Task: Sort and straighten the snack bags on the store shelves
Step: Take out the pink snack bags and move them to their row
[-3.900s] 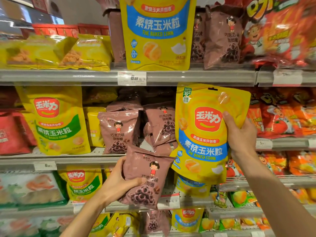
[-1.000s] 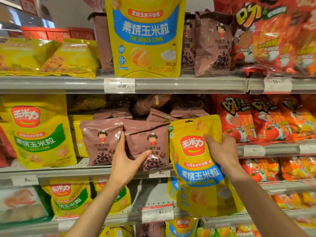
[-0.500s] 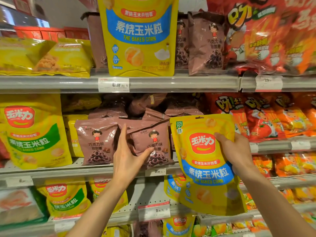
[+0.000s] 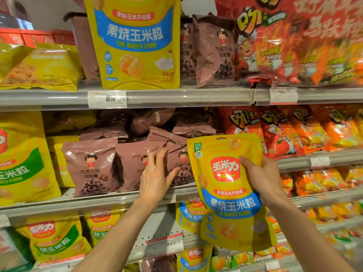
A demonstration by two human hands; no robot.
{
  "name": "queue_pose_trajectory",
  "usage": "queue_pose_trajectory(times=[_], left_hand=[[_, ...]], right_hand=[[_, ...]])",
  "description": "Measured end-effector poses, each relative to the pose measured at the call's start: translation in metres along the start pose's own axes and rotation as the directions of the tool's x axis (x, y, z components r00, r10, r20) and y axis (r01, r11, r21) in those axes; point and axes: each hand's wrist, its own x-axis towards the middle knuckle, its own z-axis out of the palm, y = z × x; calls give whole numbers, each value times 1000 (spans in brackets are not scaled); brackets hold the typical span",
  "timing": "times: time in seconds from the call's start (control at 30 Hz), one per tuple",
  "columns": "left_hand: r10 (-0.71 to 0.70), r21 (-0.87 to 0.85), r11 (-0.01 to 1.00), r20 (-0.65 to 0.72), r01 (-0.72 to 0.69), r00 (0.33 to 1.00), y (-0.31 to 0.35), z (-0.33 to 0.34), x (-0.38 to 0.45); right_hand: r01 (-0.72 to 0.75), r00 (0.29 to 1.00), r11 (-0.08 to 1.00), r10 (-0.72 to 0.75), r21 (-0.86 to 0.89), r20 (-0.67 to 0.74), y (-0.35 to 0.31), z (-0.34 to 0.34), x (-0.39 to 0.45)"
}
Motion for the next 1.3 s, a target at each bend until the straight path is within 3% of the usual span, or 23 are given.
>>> queue_pose_trajectory(times=[0.13, 0.27, 0.43, 0.5, 0.6, 0.7, 0.87, 1.17, 1.3], left_hand=[[6, 96, 995, 63, -12, 998, 2, -2, -1], [67, 33, 997, -8, -67, 998, -5, -21, -16], [135, 141, 981, 20, -136, 991, -8, -25, -23], [119, 131, 984, 50, -125, 992, -5, -22, -21], [75, -14, 997, 132, -73, 988, -2, -24, -21], [70, -76, 995, 92, -63, 993, -5, -38, -30], [21, 38, 999, -16, -21, 1000, -24, -53, -40], [-107, 157, 982, 1, 106, 994, -37, -62, -24], [-86, 193, 979, 76, 70, 993, -35, -65, -21]], right_hand=[[-14, 1000, 1000, 14, 14, 4, 7, 5, 0], [-10, 1000, 999, 10, 46, 5, 10, 6, -4], [-11, 1000, 996, 10, 94, 9, 14, 6, -8], [-7, 1000, 996, 5, 86, 26, 14, 8, -10], [-14, 998, 996, 9, 84, 60, 17, 14, -15], [-4, 996, 996, -4, 93, 86, 19, 20, -22], [-3, 991, 996, -9, 90, 135, 21, 25, -30], [18, 989, 999, -24, 41, 143, 24, 39, -26], [32, 988, 999, -36, 27, 149, 22, 47, -25]])
